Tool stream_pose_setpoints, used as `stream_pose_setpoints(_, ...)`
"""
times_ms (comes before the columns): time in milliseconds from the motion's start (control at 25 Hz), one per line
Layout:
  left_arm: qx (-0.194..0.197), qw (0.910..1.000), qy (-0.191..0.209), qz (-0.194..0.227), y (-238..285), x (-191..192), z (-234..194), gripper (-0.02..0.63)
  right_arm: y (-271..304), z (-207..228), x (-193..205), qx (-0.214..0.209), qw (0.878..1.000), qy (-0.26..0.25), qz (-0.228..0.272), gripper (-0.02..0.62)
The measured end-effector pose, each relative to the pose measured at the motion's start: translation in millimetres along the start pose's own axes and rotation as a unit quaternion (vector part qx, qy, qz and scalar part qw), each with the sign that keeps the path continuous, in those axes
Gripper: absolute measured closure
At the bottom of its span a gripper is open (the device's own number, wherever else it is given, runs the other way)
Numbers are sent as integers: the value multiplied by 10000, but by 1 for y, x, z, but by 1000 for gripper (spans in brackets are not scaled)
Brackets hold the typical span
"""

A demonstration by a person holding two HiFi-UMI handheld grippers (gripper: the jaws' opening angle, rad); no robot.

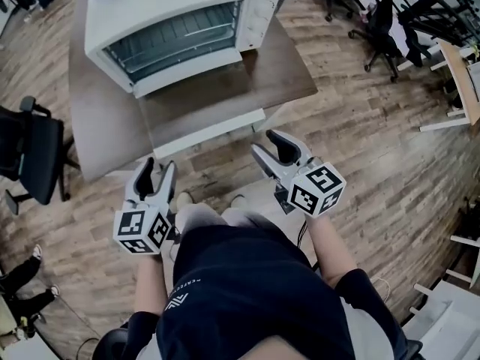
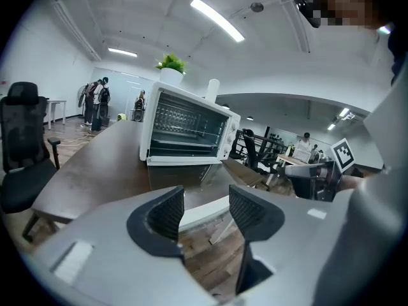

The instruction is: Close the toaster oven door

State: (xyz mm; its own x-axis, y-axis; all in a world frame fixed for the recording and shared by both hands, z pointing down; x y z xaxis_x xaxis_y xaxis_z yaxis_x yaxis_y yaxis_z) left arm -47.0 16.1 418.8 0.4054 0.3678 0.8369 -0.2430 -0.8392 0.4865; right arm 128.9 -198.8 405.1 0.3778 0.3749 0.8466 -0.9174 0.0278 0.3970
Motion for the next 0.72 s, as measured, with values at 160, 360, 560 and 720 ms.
stream_pose_setpoints(160, -256, 9995, -151, -58, -6, 25, 11, 359, -4, 15, 12, -143, 9994, -211, -241, 391)
stream_pose_setpoints(360, -469, 9982, -306, -206, -4, 46, 11, 359, 7, 31, 29, -153, 9983, -231, -510, 390)
stream_pose_setpoints(560, -665, 9958, -443, -454, -2, 69, 4, 360, 17, 46, 41, -72, 9978, -76, -652, 388)
stream_pose_setpoints(720, -798, 9939, -517, -567, 7, 83, -2, 360, 23, 57, 52, 11, 9967, -182, -794, 388)
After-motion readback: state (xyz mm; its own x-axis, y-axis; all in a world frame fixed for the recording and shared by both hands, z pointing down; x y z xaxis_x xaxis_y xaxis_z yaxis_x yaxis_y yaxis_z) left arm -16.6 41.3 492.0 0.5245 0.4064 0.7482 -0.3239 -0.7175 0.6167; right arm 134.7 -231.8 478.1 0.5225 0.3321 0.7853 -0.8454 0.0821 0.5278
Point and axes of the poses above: the fingertips, and each gripper's own axes: y forward along the fingers, z to its right, x out of its underside, the point moved 5 cm from there along -y, backward along the fingers, and after that the axes turned 7 degrees about -z, right-handed, at the moved point
